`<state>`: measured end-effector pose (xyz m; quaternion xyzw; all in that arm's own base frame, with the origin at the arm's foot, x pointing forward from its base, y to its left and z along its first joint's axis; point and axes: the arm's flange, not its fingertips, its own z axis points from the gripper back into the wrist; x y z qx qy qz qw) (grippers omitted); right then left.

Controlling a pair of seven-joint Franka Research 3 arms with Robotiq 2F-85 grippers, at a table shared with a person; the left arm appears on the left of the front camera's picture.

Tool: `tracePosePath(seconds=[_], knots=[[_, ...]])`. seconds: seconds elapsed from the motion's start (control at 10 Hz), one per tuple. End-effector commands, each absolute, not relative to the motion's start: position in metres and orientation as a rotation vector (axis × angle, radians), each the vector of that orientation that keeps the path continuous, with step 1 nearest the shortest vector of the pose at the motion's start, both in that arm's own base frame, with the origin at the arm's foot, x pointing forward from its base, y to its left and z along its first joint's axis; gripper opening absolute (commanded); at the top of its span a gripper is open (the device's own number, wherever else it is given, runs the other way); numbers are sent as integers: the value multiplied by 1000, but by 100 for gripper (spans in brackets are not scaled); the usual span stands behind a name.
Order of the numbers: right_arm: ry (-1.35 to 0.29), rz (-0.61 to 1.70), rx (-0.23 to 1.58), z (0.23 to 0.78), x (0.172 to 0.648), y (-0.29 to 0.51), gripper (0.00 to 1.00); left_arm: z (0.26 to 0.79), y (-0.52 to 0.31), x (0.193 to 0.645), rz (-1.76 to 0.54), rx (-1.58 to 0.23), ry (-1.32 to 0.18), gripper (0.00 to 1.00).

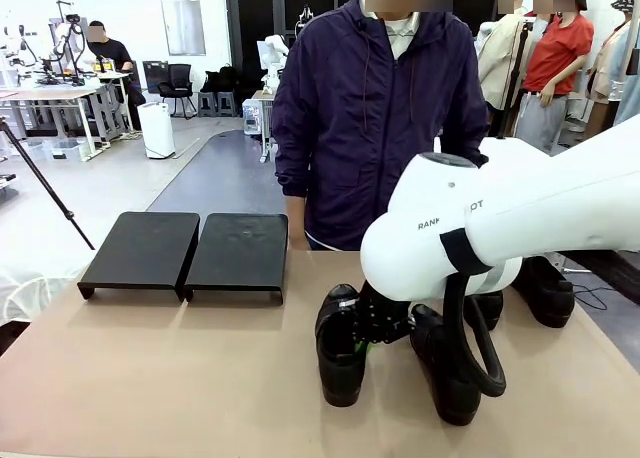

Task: Organize the shoes by placing them on the stand.
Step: Pick up one Shoe and place it in the middle of the table.

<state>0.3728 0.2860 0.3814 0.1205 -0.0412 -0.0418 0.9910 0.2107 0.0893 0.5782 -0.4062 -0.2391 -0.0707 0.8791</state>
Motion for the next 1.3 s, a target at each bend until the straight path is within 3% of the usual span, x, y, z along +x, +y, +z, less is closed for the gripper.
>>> tracePosePath(seconds=[0.0, 0.6, 1.2], knots=[[-83, -112, 239, 405, 350, 324, 0, 577, 87, 210, -163, -864, -511, 100], [-54, 42, 277, 375, 348, 442, 0, 577, 87, 210, -163, -864, -511, 100], [-83, -89, 249, 329, 369, 483, 0, 577, 87, 210, -163, -864, -511, 100]])
